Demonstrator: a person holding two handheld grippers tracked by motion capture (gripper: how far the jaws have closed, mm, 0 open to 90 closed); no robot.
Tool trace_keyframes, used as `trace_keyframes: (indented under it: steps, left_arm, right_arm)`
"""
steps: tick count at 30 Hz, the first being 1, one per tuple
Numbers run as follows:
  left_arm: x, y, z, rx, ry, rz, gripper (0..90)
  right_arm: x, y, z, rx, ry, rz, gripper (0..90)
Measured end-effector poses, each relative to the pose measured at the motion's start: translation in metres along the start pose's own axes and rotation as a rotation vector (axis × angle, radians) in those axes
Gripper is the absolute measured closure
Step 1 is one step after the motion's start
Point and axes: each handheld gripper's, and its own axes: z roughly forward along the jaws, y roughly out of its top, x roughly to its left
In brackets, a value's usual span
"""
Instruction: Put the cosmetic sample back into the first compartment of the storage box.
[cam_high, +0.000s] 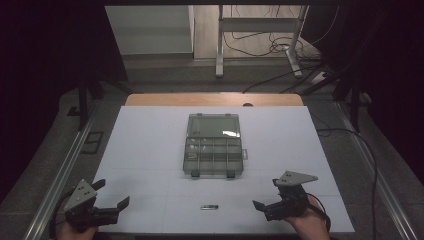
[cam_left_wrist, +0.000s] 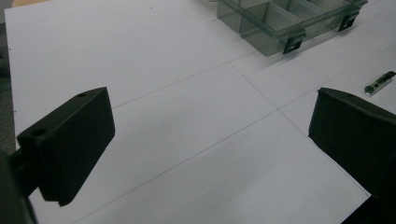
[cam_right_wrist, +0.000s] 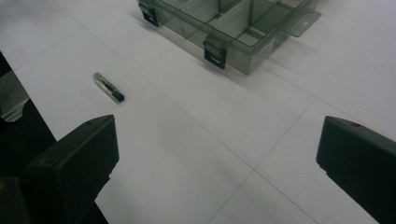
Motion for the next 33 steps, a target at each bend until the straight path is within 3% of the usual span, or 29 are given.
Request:
trace_keyframes:
  steps: [16, 27, 33]
  left_arm:
    - [-0.001, 0.001, 0.001, 0.010, -0.002, 0.010, 0.9]
    - [-0.002, 0.001, 0.002, 0.017, 0.002, 0.019, 1.0]
    - [-0.002, 0.001, 0.003, 0.018, 0.001, 0.019, 1.0]
  right_arm:
    - [0.011, 0.014, 0.014, -0.018, 0.066, -0.016, 0.0]
    - [0.021, 0.023, 0.032, 0.022, 0.100, -0.064, 0.0]
    - [0.023, 0.029, 0.037, 0.060, 0.110, -0.046, 0.0]
